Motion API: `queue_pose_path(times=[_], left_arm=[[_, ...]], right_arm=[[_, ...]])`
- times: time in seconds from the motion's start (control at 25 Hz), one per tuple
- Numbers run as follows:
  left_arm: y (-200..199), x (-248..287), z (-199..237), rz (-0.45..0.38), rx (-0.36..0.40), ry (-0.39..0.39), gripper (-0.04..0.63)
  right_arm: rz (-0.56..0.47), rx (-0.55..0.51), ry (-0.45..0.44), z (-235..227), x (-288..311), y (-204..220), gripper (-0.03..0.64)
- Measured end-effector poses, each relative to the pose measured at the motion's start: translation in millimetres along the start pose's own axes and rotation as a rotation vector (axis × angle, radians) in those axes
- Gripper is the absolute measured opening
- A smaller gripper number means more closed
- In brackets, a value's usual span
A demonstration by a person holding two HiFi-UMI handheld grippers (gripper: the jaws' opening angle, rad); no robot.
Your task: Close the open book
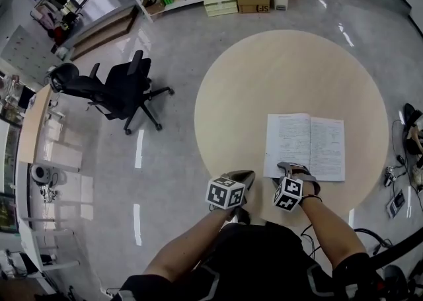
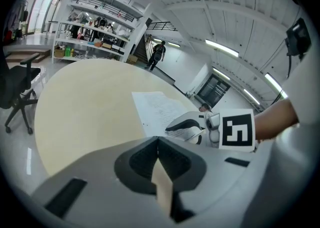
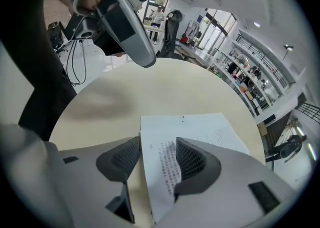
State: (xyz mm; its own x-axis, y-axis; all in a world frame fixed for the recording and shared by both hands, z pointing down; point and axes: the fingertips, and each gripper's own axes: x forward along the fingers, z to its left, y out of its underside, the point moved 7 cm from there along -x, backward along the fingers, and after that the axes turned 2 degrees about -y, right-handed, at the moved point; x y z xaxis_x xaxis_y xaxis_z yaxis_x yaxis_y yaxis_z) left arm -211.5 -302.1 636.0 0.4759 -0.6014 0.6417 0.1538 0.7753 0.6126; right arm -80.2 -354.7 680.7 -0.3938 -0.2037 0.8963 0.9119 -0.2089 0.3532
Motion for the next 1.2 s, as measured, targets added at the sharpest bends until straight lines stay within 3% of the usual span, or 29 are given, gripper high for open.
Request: queue_pose_path(times=[0.12,0.24,0.4,0.52,0.84,1.2], left_arm=[[-0.8,-0.9,-0.8,-0.001,0.003,0.005,-0.015],[-3.0,-3.0,-1.6,-0.007,0.008,0.006,-0.015],[-6.8,-4.5,-0.7,-0.023,0.014,0.011,-0.015],[-6.4,-5.2,1.7,-0.028,0.018,0.016,-0.015],[-15.1,3.6,-8.0,-0.032,0.01,0.044,-0.015],[-31.0,28.3,-31.7,-0.012,0.058,0.109,-0.015]], right_arm=[[0.003,0.001,-0.023,0.0,1.7,-0.1,0.198],[0.006,-0.023,-0.026,4.8,3.5,-3.6,0.119],[-0.032,-0.012,0.058,0.4,0.6,-10.7,0.034],[-0.068,0.036,0.13,-8.0,-5.5,-18.2,0.015],[-0.245,0.304,0.244,-25.4,-51.0,-9.9,0.005],[-0.46,0.666,0.392,-34.6,-110.3,36.1,0.003]])
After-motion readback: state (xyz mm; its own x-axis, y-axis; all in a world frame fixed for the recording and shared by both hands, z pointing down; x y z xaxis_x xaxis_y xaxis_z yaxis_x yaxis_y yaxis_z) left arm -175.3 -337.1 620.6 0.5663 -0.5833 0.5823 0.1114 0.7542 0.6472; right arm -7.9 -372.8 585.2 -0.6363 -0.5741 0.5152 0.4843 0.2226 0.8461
